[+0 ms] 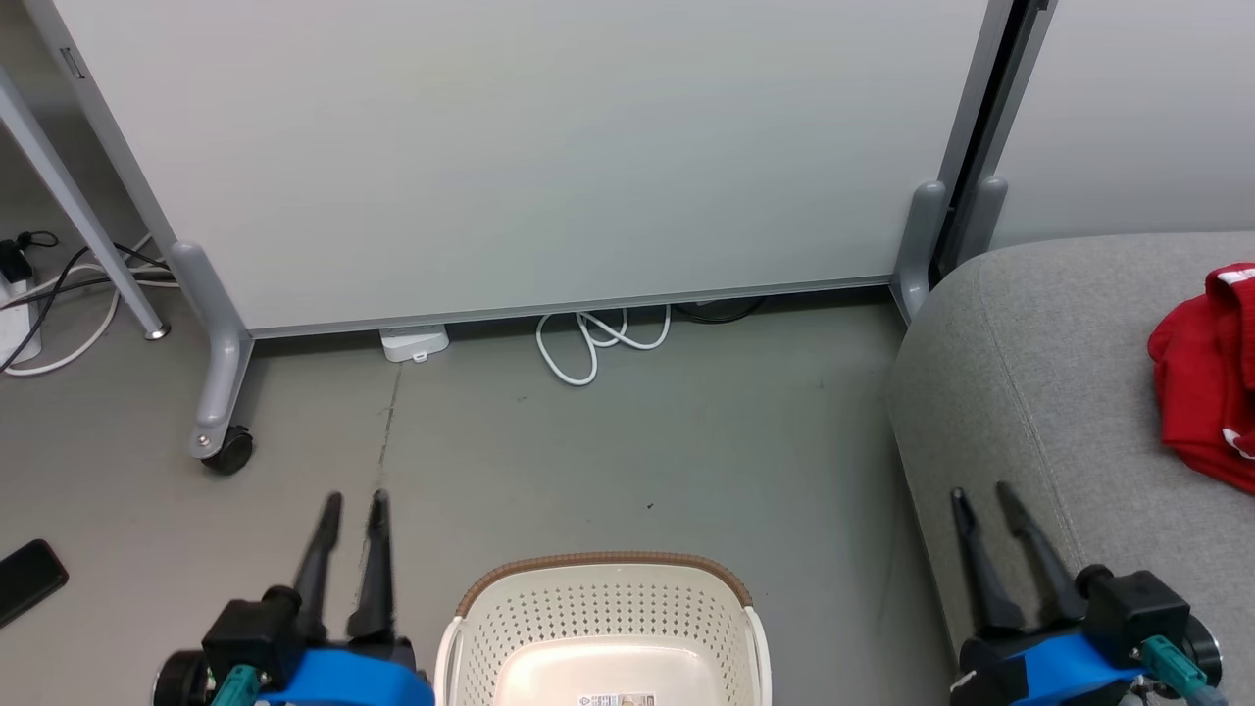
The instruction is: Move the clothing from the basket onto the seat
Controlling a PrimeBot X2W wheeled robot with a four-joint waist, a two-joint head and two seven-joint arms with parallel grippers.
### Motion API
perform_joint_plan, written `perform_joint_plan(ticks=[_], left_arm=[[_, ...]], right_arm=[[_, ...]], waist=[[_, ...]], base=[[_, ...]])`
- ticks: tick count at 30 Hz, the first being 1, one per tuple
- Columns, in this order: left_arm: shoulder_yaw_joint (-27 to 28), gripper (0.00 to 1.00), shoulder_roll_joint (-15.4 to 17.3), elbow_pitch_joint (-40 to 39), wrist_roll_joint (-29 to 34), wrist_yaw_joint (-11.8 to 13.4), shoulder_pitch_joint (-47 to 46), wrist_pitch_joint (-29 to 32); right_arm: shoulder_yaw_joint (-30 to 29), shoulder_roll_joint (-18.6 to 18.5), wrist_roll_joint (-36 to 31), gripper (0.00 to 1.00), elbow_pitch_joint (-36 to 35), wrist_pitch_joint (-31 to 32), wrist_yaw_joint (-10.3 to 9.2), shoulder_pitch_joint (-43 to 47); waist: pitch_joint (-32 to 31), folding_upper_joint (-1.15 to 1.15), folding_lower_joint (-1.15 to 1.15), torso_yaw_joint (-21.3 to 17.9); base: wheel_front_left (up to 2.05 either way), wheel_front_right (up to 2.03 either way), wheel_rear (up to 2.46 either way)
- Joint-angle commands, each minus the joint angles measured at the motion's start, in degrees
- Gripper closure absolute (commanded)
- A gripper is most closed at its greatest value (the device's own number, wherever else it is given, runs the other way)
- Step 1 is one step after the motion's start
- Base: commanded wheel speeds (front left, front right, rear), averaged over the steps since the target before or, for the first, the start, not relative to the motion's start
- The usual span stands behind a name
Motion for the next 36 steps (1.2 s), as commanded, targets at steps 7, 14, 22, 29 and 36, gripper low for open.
perform_joint_plan(ticks=[7, 14, 22, 29, 36], left_arm=[[0.84, 1.0, -0.04, 1.93, -4.9, -0.08, 0.6, 1.74], [1.58, 1.0, -0.04, 1.55, -12.6, -0.23, 0.06, 3.59], [2.39, 1.0, -0.03, 1.2, -20.64, -0.39, -0.56, 5.54], [3.21, 1.0, -0.02, 0.97, -28.0, -0.53, -1.17, 7.38], [3.83, 1.0, -0.02, 0.81, -33.89, -0.61, -1.66, 8.91]], right_arm=[[-0.65, 0.05, 5.1, 1.0, 2.06, 1.62, 0.0, -0.05], [-1.04, 0.05, 13.15, 1.0, 1.75, 3.47, 0.0, -0.41], [-1.51, 0.05, 21.55, 1.0, 1.52, 5.45, 0.0, -0.89], [-2.02, 0.04, 29.2, 1.0, 1.4, 7.32, 0.0, -1.44], [-2.44, 0.04, 35.37, 1.0, 1.35, 8.87, 0.01, -1.82]], waist=[[0.05, 0.0, 0.0, -0.09], [0.14, 0.0, 0.0, -0.25], [0.25, 0.0, 0.0, -0.42], [0.35, 0.0, 0.0, -0.59], [0.44, 0.0, 0.0, -0.75]], base=[[0.0, 0.0, 0.0], [0.0, 0.0, 0.0], [0.0, 0.0, 0.0], [0.0, 0.0, 0.0], [0.0, 0.0, 0.0]])
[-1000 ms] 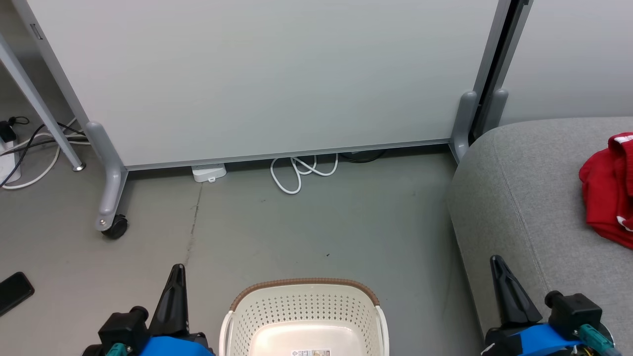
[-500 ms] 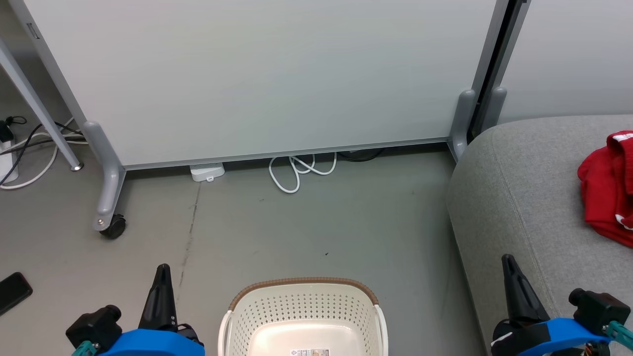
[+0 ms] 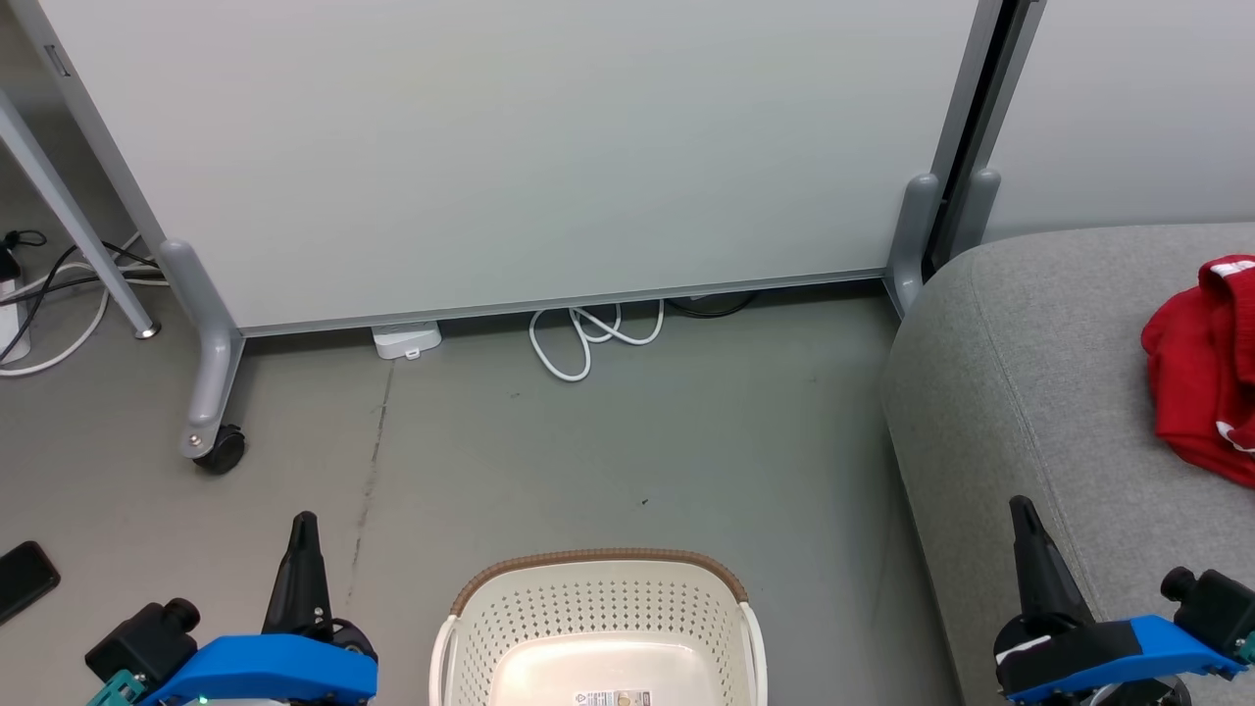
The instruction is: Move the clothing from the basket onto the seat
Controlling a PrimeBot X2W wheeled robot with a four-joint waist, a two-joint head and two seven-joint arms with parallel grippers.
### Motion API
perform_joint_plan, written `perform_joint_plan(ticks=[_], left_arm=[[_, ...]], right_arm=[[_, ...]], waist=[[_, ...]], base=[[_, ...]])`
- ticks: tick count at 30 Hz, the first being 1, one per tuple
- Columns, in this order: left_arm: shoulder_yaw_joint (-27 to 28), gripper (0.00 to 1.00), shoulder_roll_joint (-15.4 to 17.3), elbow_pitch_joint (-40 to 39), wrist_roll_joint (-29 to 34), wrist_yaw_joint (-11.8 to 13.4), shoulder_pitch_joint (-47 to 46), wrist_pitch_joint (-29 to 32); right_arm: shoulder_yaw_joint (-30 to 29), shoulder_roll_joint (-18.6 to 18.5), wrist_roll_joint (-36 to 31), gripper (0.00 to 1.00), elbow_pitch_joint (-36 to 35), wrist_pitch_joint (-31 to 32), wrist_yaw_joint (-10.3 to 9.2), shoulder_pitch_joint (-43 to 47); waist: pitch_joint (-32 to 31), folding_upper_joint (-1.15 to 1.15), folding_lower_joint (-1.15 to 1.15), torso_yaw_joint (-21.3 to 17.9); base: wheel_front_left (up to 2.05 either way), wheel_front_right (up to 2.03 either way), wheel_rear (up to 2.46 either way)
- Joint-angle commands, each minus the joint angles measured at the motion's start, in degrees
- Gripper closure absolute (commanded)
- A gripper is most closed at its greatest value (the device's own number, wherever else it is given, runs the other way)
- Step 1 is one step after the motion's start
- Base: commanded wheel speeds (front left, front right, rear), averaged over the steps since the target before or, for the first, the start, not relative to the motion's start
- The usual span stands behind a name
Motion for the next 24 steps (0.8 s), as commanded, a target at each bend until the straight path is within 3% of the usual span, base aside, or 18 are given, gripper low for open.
perform_joint_plan(ticks=[1, 24], left_arm=[[0.44, 1.0, 0.08, -0.94, -2.55, -0.21, -1.93, 0.7], [2.29, 1.0, 0.1, -1.38, -18.99, -0.59, -3.3, 4.94]], right_arm=[[-0.34, -0.09, 2.78, 1.0, -0.91, 0.6, 0.01, -1.69], [-1.52, -0.11, 19.96, 1.0, -1.05, 4.87, 0.01, -2.85]], waist=[[0.03, 0.0, -0.01, -0.05], [0.32, 0.0, -0.01, -0.55]], base=[[0.0, 0.0, 0.0], [0.0, 0.0, 0.0]])
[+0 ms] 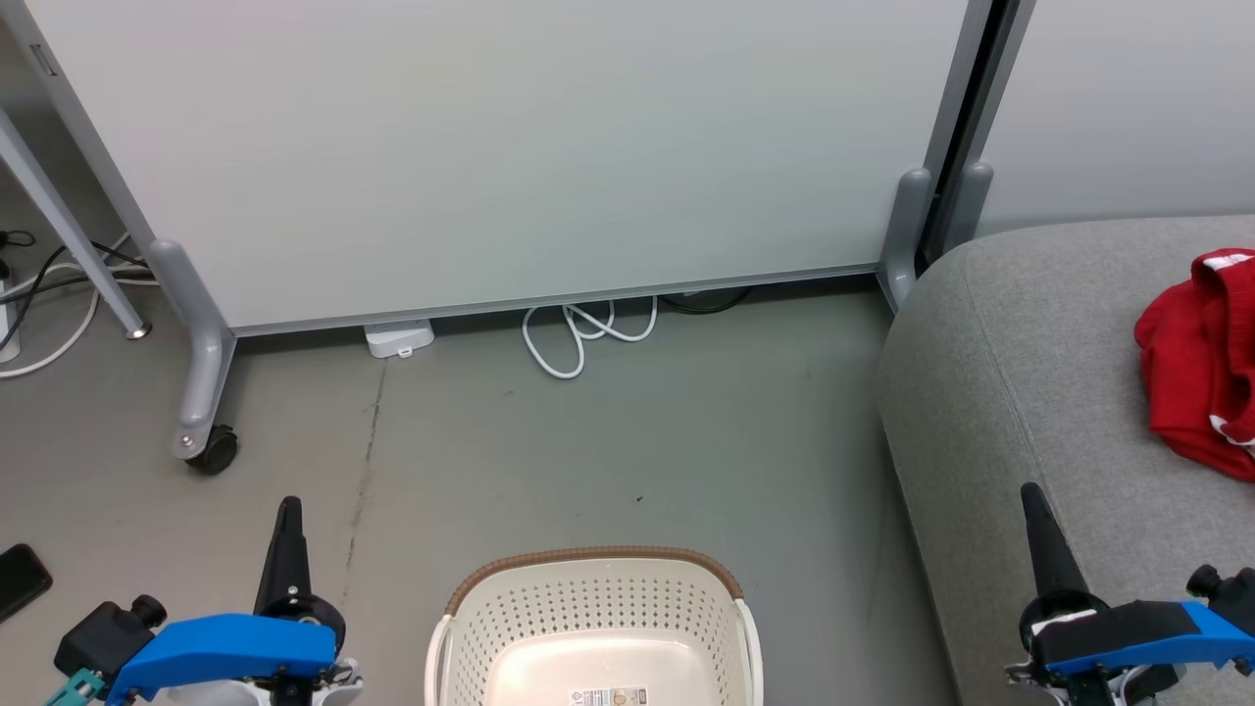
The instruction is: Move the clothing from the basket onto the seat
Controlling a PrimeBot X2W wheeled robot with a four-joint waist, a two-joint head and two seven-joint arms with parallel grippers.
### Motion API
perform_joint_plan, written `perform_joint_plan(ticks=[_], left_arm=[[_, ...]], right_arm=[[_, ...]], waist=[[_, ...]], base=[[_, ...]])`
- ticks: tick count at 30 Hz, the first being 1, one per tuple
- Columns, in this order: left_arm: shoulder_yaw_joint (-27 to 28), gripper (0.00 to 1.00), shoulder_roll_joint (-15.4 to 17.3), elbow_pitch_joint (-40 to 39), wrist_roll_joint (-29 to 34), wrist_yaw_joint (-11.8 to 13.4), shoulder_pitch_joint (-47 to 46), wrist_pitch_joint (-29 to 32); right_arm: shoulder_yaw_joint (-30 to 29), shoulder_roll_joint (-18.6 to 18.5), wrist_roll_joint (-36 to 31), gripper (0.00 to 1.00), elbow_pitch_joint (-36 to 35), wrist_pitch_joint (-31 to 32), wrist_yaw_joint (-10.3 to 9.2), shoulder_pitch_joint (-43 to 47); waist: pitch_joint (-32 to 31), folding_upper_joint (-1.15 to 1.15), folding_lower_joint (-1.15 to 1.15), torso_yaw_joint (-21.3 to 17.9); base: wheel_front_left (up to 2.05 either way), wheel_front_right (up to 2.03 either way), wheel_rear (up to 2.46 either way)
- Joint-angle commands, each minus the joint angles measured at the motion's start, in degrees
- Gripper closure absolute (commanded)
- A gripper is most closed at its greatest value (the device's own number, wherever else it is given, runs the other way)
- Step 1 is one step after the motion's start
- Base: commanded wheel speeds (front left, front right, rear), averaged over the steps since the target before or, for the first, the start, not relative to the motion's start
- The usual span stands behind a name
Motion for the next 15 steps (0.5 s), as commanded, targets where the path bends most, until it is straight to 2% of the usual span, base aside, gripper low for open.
perform_joint_plan(ticks=[1, 15], left_arm=[[0.34, 1.0, 0.1, -0.74, -1.59, -0.46, -1.54, 0.38], [1.31, 1.0, 0.11, -0.95, -9.87, -0.67, -2.23, 2.54]], right_arm=[[-0.22, -0.12, 1.81, 1.0, -0.73, 0.44, 0.03, -1.57], [-0.83, -0.12, 10.46, 1.0, -0.79, 2.61, 0.03, -2.07]], waist=[[0.02, 0.0, -0.01, -0.03], [0.2, 0.0, -0.01, -0.33]], base=[[0.0, 0.0, 0.0], [0.0, 0.0, 0.0]])
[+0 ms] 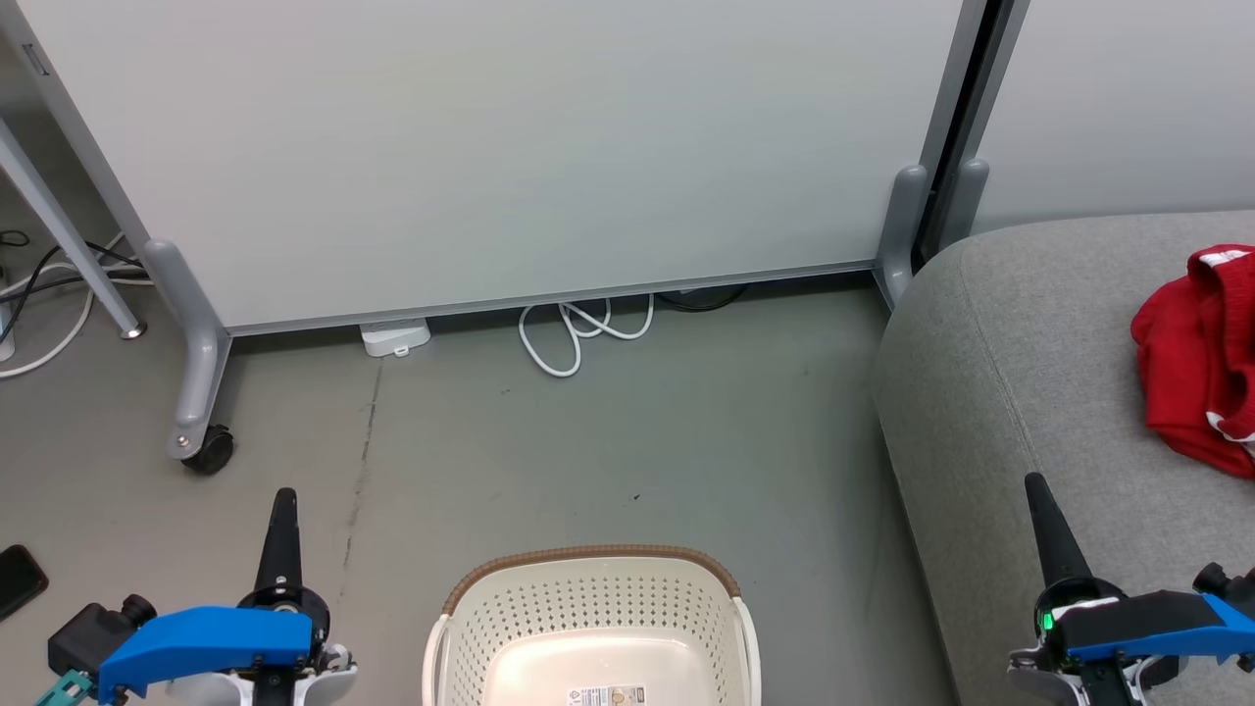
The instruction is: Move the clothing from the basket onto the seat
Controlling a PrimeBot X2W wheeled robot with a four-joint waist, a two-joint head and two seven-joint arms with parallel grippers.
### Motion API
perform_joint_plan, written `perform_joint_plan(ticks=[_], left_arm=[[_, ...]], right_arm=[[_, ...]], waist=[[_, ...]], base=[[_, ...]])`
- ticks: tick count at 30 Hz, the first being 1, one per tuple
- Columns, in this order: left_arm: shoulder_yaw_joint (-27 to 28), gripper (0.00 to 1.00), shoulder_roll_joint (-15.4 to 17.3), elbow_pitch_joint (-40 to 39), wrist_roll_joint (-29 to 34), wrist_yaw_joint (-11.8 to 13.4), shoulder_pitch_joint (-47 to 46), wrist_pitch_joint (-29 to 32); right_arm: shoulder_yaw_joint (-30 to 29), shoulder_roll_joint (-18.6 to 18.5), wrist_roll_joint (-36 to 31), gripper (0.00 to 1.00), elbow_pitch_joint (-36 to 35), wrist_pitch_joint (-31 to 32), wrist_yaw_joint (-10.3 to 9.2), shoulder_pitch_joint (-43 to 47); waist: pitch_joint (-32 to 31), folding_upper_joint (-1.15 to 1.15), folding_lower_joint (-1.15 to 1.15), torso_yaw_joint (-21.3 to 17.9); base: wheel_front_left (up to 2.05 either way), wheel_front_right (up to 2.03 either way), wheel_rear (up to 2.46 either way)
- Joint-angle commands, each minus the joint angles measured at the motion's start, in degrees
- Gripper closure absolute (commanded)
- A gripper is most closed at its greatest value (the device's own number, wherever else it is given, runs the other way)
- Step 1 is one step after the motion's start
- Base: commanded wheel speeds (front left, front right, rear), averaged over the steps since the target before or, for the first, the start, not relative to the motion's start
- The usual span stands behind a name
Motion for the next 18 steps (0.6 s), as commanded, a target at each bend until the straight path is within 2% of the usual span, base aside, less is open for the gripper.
perform_joint_plan(ticks=[1, 18], left_arm=[[0.49, 1.0, 0.11, -0.64, -1.45, -0.59, -1.45, 0.46], [1.44, 1.0, 0.12, -0.85, -10.23, -0.65, -2.12, 2.65]], right_arm=[[-0.24, -0.11, 1.68, 1.0, -0.64, 0.44, 0.03, -1.28], [-0.86, -0.11, 10.73, 1.0, -0.68, 2.75, 0.03, -1.89]], waist=[[0.02, 0.0, -0.01, -0.03], [0.24, 0.0, -0.01, -0.4]], base=[[0.0, 0.0, 0.0], [0.0, 0.0, 0.0]])
